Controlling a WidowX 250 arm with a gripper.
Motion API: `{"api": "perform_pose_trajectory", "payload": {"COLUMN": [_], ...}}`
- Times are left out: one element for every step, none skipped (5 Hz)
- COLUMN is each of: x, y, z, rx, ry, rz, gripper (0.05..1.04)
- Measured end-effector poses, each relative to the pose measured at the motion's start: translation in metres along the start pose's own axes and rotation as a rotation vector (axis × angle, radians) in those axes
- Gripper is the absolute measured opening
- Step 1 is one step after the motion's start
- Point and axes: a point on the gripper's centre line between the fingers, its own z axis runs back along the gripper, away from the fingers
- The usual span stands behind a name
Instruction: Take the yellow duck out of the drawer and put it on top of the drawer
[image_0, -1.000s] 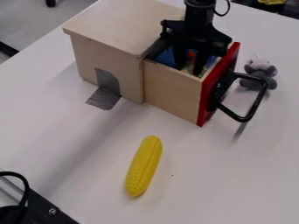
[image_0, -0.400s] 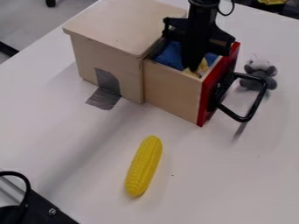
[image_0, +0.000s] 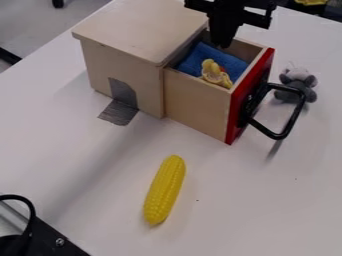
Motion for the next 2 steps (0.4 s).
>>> {"api": "perform_pose_trajectory", "payload": {"x": [0.004,0.008], "y": [0.007,0.018], "z": [0.012,0.028], "rx": [0.002,-0.001], "ry": [-0.024,-0.066], "rz": [0.017,0.044], "gripper": [0.053,0.071]}}
